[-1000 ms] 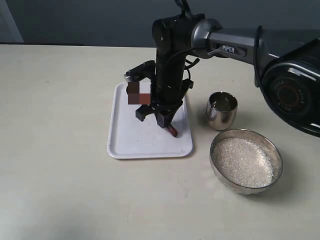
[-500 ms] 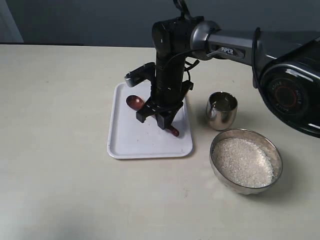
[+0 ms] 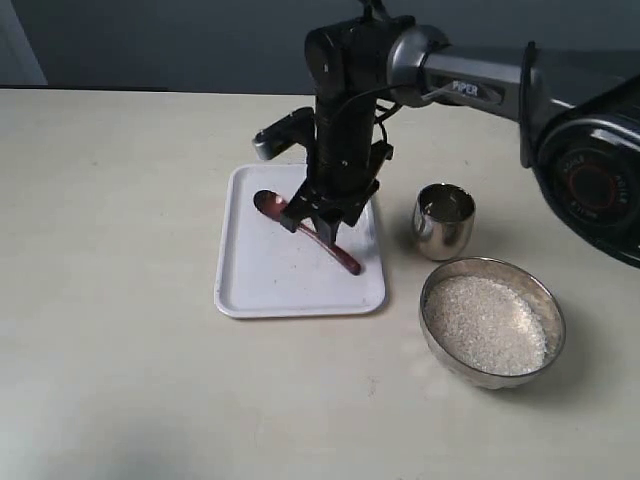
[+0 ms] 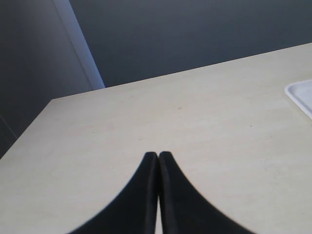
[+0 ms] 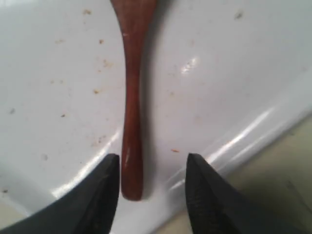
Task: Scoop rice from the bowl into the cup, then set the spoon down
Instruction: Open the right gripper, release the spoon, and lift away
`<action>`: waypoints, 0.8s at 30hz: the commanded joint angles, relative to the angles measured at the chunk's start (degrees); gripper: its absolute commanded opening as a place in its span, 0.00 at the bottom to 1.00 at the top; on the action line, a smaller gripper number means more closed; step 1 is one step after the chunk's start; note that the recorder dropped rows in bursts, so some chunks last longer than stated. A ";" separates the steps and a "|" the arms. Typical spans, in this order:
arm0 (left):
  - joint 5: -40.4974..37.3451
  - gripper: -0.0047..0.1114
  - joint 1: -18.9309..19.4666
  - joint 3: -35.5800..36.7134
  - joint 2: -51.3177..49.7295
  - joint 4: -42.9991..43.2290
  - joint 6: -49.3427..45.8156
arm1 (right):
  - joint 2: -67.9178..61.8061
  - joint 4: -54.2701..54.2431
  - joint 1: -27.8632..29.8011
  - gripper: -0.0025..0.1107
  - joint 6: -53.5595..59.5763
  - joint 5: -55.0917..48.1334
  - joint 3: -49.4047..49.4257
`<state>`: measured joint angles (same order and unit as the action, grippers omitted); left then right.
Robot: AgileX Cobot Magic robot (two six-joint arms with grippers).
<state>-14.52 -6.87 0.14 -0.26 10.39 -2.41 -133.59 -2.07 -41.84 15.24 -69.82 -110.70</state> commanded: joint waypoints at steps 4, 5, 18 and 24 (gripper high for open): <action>0.79 0.04 0.04 -0.14 0.26 -0.21 0.36 | 14.06 1.39 0.09 0.02 -0.29 -0.14 -0.39; 0.79 0.04 0.04 -0.14 0.26 -0.21 0.36 | 15.99 1.39 0.09 0.02 -0.39 -0.14 -0.10; 0.79 0.04 0.04 -0.14 0.26 -0.21 0.36 | 53.61 -6.54 0.09 0.02 -4.38 22.05 38.01; 0.79 0.04 0.04 -0.14 0.26 -0.21 0.36 | 70.13 -11.52 0.09 0.02 -4.89 35.95 60.20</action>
<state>-14.52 -6.87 0.14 -0.26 10.39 -2.41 -69.67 -11.78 -41.84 10.71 -39.87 -58.48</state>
